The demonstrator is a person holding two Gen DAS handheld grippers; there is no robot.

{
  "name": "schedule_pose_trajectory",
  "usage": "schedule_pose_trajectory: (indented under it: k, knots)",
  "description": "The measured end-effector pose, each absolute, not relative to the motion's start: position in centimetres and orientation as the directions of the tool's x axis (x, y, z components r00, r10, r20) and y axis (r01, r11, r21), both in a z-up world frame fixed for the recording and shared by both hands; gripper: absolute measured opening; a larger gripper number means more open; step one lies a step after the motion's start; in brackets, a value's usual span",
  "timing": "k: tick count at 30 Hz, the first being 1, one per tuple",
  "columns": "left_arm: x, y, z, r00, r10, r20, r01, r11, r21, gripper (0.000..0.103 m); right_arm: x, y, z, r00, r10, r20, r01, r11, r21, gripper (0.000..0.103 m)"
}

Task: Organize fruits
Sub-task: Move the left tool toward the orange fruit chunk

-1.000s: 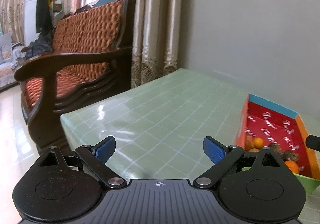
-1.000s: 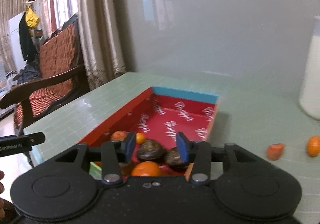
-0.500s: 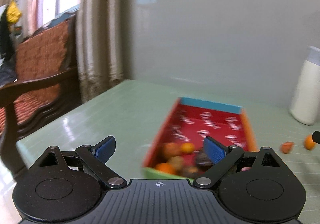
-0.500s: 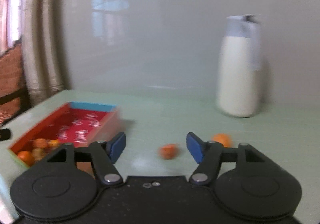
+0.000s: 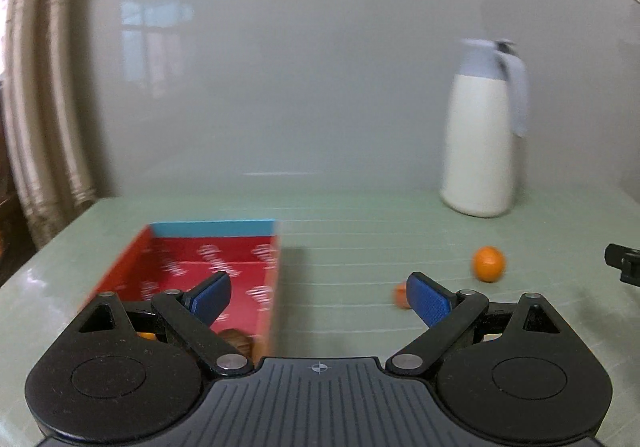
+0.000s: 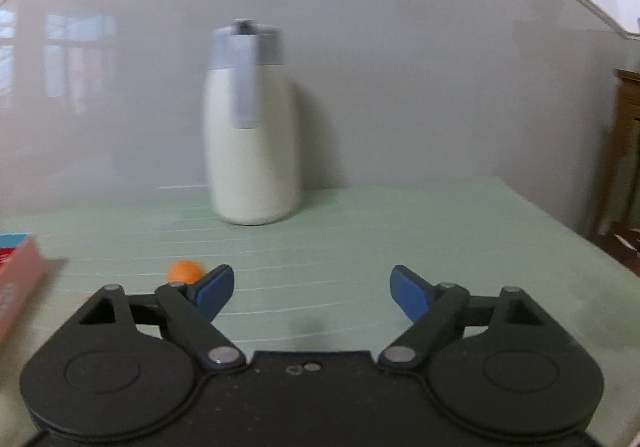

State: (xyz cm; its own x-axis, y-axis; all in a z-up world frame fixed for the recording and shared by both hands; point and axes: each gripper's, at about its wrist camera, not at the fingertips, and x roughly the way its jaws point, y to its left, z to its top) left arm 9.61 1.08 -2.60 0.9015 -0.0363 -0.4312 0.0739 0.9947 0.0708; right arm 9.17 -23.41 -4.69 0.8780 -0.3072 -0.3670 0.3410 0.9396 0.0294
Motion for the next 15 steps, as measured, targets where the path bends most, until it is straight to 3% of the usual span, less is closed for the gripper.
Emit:
schedule_pose_trajectory:
  k: [15]
  knots:
    - [15.7,-5.9,-6.8,0.865,-0.100,-0.491,0.195,0.970,0.147,0.094,8.1,-28.0,-5.7,0.835,-0.403,-0.375,0.453,0.890,0.054,0.087]
